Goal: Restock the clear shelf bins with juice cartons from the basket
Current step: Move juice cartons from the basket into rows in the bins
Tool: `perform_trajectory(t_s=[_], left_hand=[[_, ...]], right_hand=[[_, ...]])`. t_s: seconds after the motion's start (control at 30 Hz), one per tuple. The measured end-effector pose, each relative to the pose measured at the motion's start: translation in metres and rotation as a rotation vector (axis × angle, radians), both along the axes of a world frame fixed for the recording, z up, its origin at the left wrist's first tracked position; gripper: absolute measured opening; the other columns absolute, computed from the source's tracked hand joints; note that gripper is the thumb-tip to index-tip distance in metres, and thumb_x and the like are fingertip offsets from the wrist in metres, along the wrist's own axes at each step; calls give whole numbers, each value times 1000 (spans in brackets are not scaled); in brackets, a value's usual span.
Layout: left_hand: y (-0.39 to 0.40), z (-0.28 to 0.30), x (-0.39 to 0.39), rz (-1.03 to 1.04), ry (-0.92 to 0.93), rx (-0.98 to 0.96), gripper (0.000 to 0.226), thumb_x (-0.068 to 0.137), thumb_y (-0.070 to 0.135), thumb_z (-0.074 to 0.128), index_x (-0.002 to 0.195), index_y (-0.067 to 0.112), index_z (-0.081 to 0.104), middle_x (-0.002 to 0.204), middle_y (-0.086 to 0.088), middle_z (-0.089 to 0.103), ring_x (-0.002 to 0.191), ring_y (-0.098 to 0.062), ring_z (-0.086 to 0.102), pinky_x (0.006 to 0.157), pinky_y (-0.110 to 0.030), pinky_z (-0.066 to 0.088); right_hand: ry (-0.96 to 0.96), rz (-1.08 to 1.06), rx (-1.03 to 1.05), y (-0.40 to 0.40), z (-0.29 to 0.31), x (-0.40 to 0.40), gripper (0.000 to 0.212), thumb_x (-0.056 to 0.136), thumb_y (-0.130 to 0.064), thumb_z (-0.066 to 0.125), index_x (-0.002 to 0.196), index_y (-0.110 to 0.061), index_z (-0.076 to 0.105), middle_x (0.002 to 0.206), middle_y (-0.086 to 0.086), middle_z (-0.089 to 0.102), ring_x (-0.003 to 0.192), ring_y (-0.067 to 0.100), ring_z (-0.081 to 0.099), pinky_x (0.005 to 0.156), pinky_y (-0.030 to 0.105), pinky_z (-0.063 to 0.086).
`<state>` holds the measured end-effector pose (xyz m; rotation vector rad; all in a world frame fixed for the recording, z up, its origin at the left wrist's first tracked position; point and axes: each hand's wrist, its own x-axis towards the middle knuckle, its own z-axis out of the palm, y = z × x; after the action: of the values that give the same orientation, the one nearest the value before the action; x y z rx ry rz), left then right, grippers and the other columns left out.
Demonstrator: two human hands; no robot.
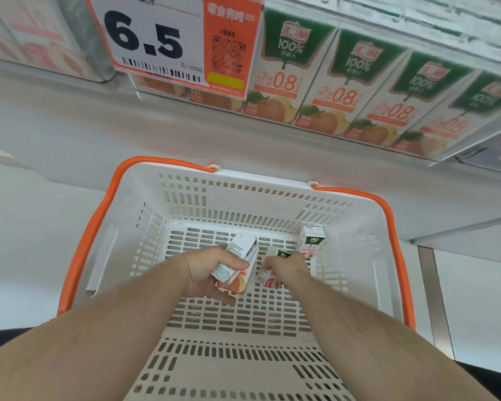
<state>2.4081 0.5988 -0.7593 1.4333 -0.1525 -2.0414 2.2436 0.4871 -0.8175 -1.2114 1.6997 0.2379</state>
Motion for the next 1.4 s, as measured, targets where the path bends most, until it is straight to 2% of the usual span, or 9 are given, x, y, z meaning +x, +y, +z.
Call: perform_trajectory(t_s=[0.2, 0.37, 0.63, 0.77, 0.97, 1.13, 1.23, 1.33, 1.4], left_hand=[[-2, 57, -5, 109, -37, -84, 50, 64, 33, 71, 103, 3, 66, 95, -22, 68, 85, -38, 66, 83, -50, 55], [3, 119, -11, 198, -55, -189, 47, 62, 33, 67, 99, 3, 67, 87, -20, 68, 76, -36, 64, 81, -52, 54], [31, 204, 12, 171, -189, -378, 36, 64, 23, 64, 97, 8, 66, 85, -14, 68, 80, -33, 63, 91, -51, 49], [42, 228, 37, 153, -435, -519, 65, 56, 18, 79, 115, 24, 53, 92, -6, 67, 75, -24, 65, 77, -44, 54], [55, 235, 59, 196, -971, -755, 85, 54, 22, 87, 121, 34, 35, 98, 0, 66, 74, -18, 70, 56, -39, 58], [48, 231, 63, 191, -1511, -790, 94, 49, 45, 84, 129, 33, 35, 115, 9, 51, 107, -14, 51, 89, -35, 47], [47, 236, 62, 171, -1439, -825, 83, 53, 49, 77, 124, 32, 37, 113, 6, 53, 104, -17, 56, 82, -37, 51], [55, 249, 70, 65, -911, -744, 78, 61, 17, 82, 123, 29, 35, 109, 1, 58, 87, -12, 63, 55, -27, 52], [62, 258, 80, 23, -570, -663, 76, 62, 17, 81, 125, 25, 40, 106, -3, 67, 83, -14, 65, 61, -30, 51]], right_hand=[[-265, -37, -9, -1, 52, -15, 41, 76, -6, 72, 112, 0, 53, 69, 4, 59, 48, 14, 51, 38, 17, 37], [-464, -4, -79, 3, 113, -9, 65, 59, -23, 73, 118, -4, 57, 86, 8, 66, 64, 16, 62, 51, 22, 45], [-810, -6, -83, 24, 216, 7, 36, 75, -7, 71, 109, 2, 66, 87, 14, 73, 71, 23, 70, 57, 27, 52], [-990, -78, -33, 47, 278, 19, 25, 70, -14, 66, 94, -7, 61, 66, 7, 64, 62, 22, 62, 65, 34, 49], [-1164, -103, 86, 72, 326, 45, 48, 53, -15, 69, 98, -2, 65, 91, 17, 68, 101, 38, 64, 87, 52, 48], [-1192, 191, 161, 81, 331, 72, 77, 21, -30, 90, 94, -9, 79, 99, 14, 71, 90, 31, 64, 87, 48, 44], [-1142, 340, 79, 83, 336, 85, 73, 33, -21, 82, 104, -7, 73, 96, 15, 71, 79, 28, 66, 80, 44, 48], [-1119, 444, 18, 81, 341, 88, 64, 44, -20, 76, 106, -9, 68, 96, 17, 72, 78, 28, 69, 66, 35, 55], [-1169, 489, 41, 77, 346, 85, 56, 44, -16, 79, 99, -10, 73, 95, 18, 72, 77, 27, 70, 65, 34, 57]])
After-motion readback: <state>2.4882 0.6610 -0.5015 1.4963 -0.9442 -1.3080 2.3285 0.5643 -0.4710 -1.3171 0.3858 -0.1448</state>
